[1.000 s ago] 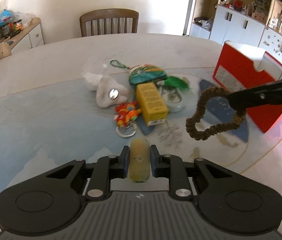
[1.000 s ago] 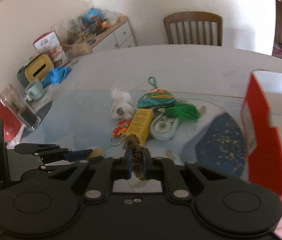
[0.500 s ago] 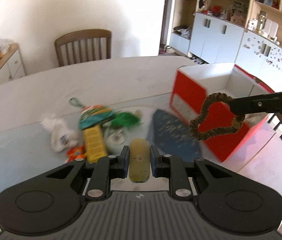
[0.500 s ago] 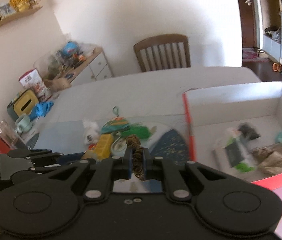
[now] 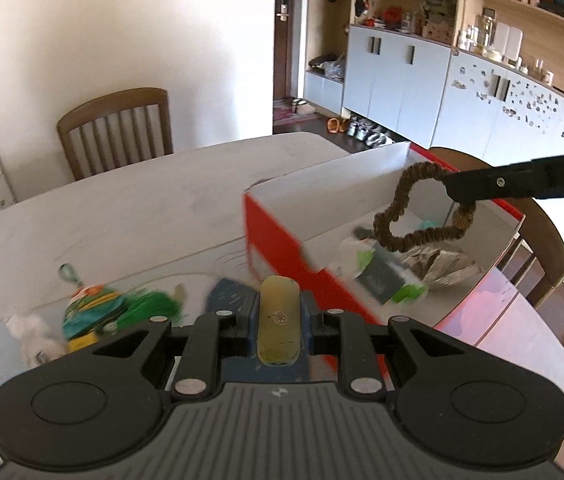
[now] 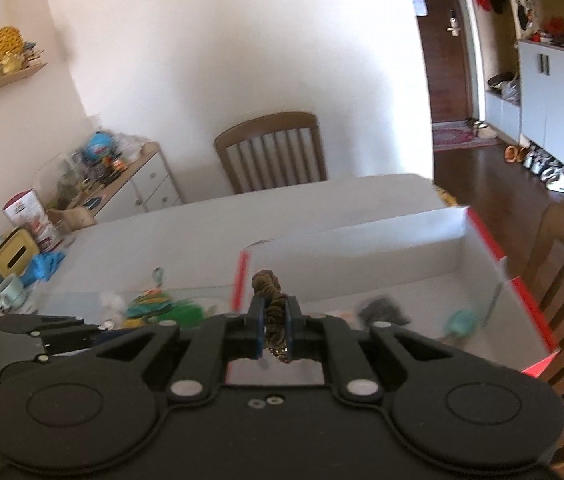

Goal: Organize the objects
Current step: 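Carry the foam roll and beaded loop into the shoebox and open both grippers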

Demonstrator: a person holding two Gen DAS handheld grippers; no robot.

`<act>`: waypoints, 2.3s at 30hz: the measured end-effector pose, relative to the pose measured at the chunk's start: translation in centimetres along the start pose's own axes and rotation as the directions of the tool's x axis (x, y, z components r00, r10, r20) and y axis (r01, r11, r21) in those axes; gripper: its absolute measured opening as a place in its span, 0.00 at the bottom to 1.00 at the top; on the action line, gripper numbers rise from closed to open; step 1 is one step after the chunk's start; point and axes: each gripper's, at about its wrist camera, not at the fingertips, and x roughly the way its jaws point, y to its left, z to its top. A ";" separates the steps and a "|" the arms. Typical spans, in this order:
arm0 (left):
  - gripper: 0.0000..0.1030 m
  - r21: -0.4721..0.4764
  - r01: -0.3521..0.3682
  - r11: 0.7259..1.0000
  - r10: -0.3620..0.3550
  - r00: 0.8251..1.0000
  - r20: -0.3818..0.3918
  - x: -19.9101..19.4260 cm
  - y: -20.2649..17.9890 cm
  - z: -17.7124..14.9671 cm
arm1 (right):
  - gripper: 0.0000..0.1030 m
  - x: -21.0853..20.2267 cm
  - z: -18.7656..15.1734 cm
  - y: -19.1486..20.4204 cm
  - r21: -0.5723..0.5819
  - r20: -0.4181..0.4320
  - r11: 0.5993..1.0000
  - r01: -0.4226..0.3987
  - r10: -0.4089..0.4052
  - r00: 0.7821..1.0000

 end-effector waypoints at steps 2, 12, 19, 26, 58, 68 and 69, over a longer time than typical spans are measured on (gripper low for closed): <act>0.20 0.014 -0.002 1.000 0.002 1.000 0.005 0.8 -1.3 0.9 | 0.08 0.0 0.3 -1.3 0.006 0.003 1.000 0.012 -0.012 1.000; 0.20 0.058 0.004 0.998 -0.004 1.000 -0.016 5.3 -5.6 5.3 | 0.08 1.7 0.6 -7.6 0.047 -0.021 0.997 0.062 -0.061 0.998; 0.20 0.105 0.014 0.994 -0.005 0.997 -0.083 9.6 -7.8 7.2 | 0.08 3.7 0.6 -10.3 0.067 -0.053 0.994 0.083 -0.080 0.995; 0.20 0.119 0.037 0.992 -0.020 0.990 -0.141 13.0 -9.5 8.3 | 0.08 5.8 0.2 -11.5 0.040 -0.103 0.994 0.104 -0.100 0.990; 0.21 0.109 0.086 0.990 -0.052 0.958 -0.281 17.4 -11.1 7.5 | 0.22 8.0 -1.2 -12.5 -0.026 -0.215 0.994 0.105 -0.108 0.971; 0.30 0.088 0.089 0.992 -0.068 0.975 -0.213 14.9 -10.6 7.9 | 0.27 6.2 -1.0 -11.7 -0.035 -0.186 0.994 0.100 -0.104 0.977; 0.30 0.086 0.087 0.993 -0.067 0.976 -0.207 14.6 -10.6 8.0 | 0.28 6.0 -1.0 -11.6 -0.035 -0.182 0.995 0.095 -0.100 0.978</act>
